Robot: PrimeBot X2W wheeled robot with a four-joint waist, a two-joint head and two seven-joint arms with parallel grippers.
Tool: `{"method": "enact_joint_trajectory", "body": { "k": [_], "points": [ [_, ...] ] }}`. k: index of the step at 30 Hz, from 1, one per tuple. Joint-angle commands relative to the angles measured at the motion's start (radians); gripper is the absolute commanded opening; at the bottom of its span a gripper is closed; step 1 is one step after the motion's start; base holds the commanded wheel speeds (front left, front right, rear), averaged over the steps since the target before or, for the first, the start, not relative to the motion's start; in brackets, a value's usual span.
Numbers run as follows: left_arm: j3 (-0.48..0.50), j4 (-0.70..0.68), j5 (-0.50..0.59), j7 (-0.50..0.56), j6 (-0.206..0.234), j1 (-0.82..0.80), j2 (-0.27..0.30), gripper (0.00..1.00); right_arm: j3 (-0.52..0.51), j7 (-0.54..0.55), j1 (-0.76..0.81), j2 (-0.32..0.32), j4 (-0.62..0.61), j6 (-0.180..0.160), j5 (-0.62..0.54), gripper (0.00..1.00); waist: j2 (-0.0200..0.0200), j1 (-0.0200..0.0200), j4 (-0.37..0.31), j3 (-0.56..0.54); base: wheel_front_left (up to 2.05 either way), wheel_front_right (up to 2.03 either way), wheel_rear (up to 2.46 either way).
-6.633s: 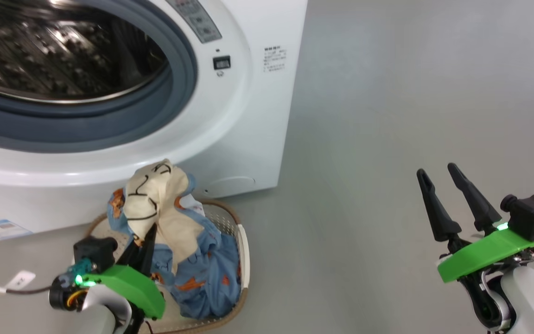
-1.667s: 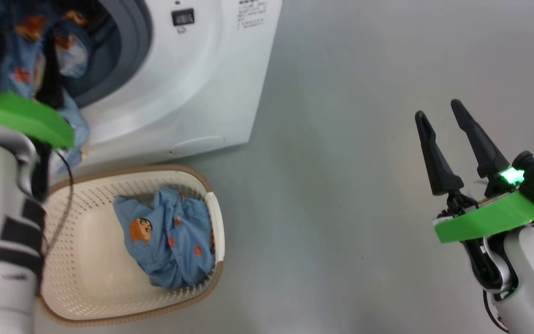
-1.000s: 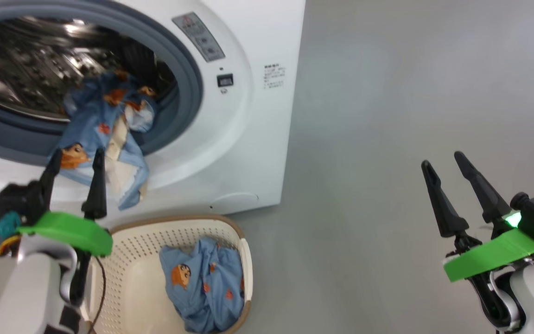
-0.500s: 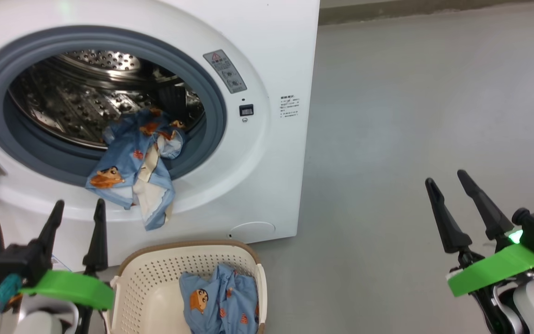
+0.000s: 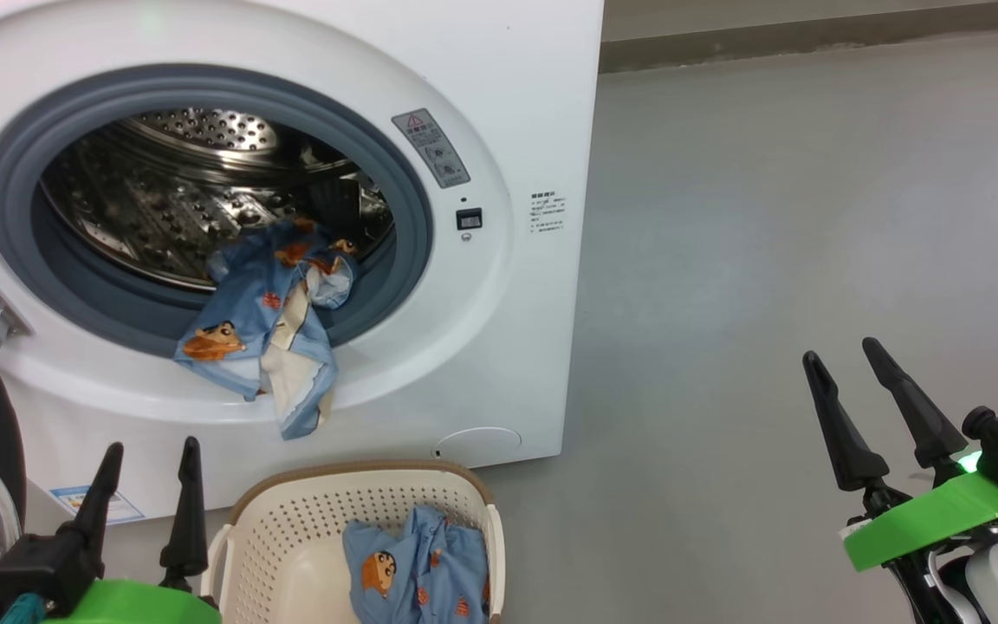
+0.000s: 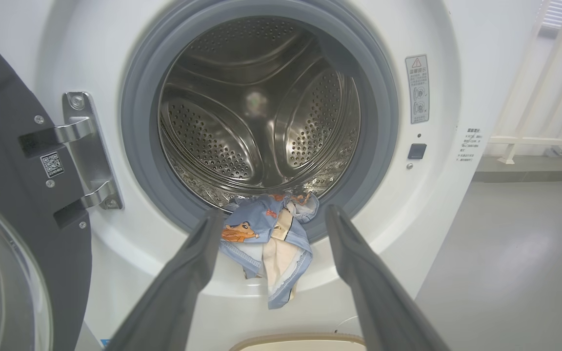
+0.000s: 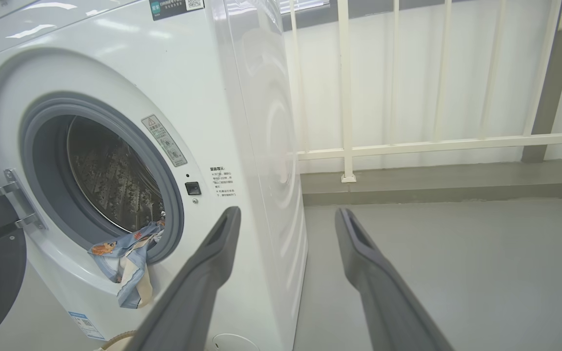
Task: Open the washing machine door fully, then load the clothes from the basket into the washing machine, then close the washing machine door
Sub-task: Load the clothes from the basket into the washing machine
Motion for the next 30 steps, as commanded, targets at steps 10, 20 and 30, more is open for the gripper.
{"method": "enact_joint_trajectory", "body": {
  "k": [10, 20, 30],
  "points": [
    [0.03, -0.056, -0.02, 0.006, 0.016, -0.007, 0.02, 1.0, 0.009, -0.008, 0.006, -0.031, -0.02, 0.005, 0.004, 1.0, 0.0, 0.0, 0.006, -0.006, 0.0, 0.0, 0.0],
    [0.026, -0.064, -0.03, 0.009, 0.025, 0.001, 0.021, 1.0, 0.015, -0.008, 0.004, -0.029, -0.02, 0.005, 0.008, 1.0, 0.0, 0.0, 0.005, -0.004, 0.0, 0.0, 0.0],
    [0.023, -0.072, -0.035, 0.01, 0.032, 0.003, 0.03, 1.0, 0.02, -0.008, 0.001, -0.026, -0.017, 0.005, 0.01, 1.0, 0.0, 0.0, -0.002, -0.002, 0.0, 0.0, 0.0]
  ]
}}
